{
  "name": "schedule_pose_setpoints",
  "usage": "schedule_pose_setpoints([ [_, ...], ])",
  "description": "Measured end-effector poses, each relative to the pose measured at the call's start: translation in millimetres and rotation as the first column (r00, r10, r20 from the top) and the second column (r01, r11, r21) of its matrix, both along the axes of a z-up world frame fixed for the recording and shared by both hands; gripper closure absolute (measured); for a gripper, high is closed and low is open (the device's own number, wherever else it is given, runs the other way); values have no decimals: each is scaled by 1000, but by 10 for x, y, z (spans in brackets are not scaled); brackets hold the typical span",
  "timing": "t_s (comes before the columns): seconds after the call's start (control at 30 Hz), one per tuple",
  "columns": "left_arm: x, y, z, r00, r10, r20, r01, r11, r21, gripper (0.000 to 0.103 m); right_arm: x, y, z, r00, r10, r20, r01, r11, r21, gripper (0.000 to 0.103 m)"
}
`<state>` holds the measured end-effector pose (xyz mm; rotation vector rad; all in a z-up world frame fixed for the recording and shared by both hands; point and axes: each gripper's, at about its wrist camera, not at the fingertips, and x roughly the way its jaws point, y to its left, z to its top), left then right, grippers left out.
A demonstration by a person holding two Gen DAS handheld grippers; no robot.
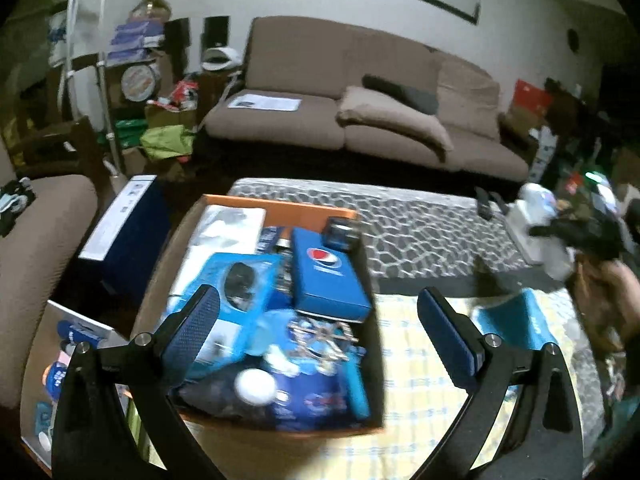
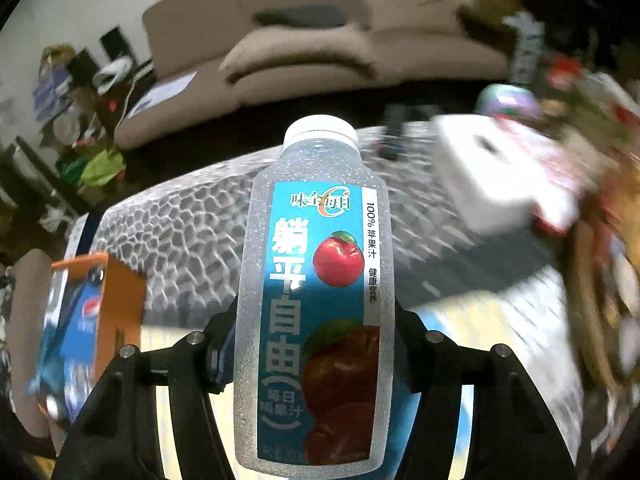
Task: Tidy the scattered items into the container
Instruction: 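Grasp the blue mesh pouch with the left gripper while the right gripper lifts the juice bottle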
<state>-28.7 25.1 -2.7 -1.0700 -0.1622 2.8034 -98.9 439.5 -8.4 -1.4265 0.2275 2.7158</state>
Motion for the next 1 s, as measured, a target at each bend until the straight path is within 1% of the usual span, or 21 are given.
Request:
schedule_pose_setpoints([
  [0.07, 45, 106, 10, 999, -36, 10, 36, 999, 15, 4, 342, 49, -6, 998, -33, 53, 28, 996, 86, 41],
  [0.1, 81, 162, 21, 998, -61, 15, 60, 998, 37, 4, 550, 58, -37, 997, -37, 67, 30, 994, 102, 41],
  [0.17, 144, 259, 28, 995, -101, 25, 99, 993, 70, 4, 843, 106, -70, 997, -54, 54, 49, 995, 92, 41],
  [0.23, 213, 365, 23, 991, -128, 30, 126, 989, 82, 4, 1087, 153, -166, 995, -92, 43, 87, 992, 91, 41],
  [0.3, 290, 512, -13, 987, -154, 44, 150, 985, 82, 4, 1241, 275, -302, 991, -127, 42, 123, 989, 81, 41],
  [0.37, 372, 680, -53, 977, -202, 70, 195, 976, 96, 4, 1285, 409, -476, 982, -173, 72, 168, 983, 71, 41],
  [0.4, 406, 818, -78, 962, -256, 96, 246, 964, 104, 4, 1288, 495, -555, 975, -196, 104, 189, 980, 68, 41],
  [0.43, 427, 983, -114, 944, -305, 125, 292, 950, 112, 4, 1286, 608, -582, 969, -218, 113, 212, 975, 63, 41],
  [0.5, 420, 1231, -195, 929, -331, 163, 311, 940, 138, 4, 1369, 850, -540, 957, -275, 88, 270, 961, 60, 41],
  [0.53, 385, 1407, -276, 921, -338, 194, 313, 938, 149, 4, 1406, 962, -508, 949, -304, 80, 300, 952, 59, 41],
  [0.6, 278, 1709, -474, 899, -353, 257, 320, 933, 162, 4, 1530, 1187, -441, 927, -371, 57, 371, 928, 18, 41],
  [0.63, 163, 1917, -650, 876, -371, 310, 329, 927, 180, 4, 1591, 1286, -422, 914, -403, 55, 404, 915, -10, 41],
  [0.67, 118, 2044, -771, 857, -390, 336, 339, 919, 202, 4, 1635, 1369, -421, 904, -425, 58, 427, 904, -35, 41],
  [0.7, 8, 2251, -974, 820, -426, 383, 359, 903, 237, 4, 1654, 1426, -431, 899, -433, 62, 436, 898, -56, 41],
  [0.73, -54, 2383, -1122, 801, -430, 417, 358, 902, 243, 4, 1666, 1485, -458, 898, -434, 69, 439, 895, -83, 41],
  [0.77, -151, 2573, -1329, 789, -402, 464, 343, 916, 209, 4, 1672, 1532, -482, 899, -430, 79, 436, 893, -107, 41],
  [0.83, -264, 2802, -1567, 783, -358, 509, 323, 933, 159, 8, 1688, 1573, -509, 902, -422, 88, 430, 893, -132, 41],
  [0.87, -283, 2840, -1628, 789, -336, 514, 312, 940, 137, 10, 1703, 1568, -500, 903, -421, 87, 429, 894, -127, 41],
  [0.93, -324, 2958, -1747, 818, -268, 509, 270, 960, 71, 14, 1709, 1586, -464, 905, -418, 76, 424, 897, -122, 41],
  [0.97, -328, 2985, -1795, 821, -256, 510, 261, 963, 63, 18, 1711, 1601, -452, 907, -415, 70, 421, 897, -133, 41],
  [1.0, -334, 3009, -1839, 821, -244, 517, 251, 966, 58, 33, 1713, 1613, -451, 909, -412, 67, 418, 897, -148, 41],
])
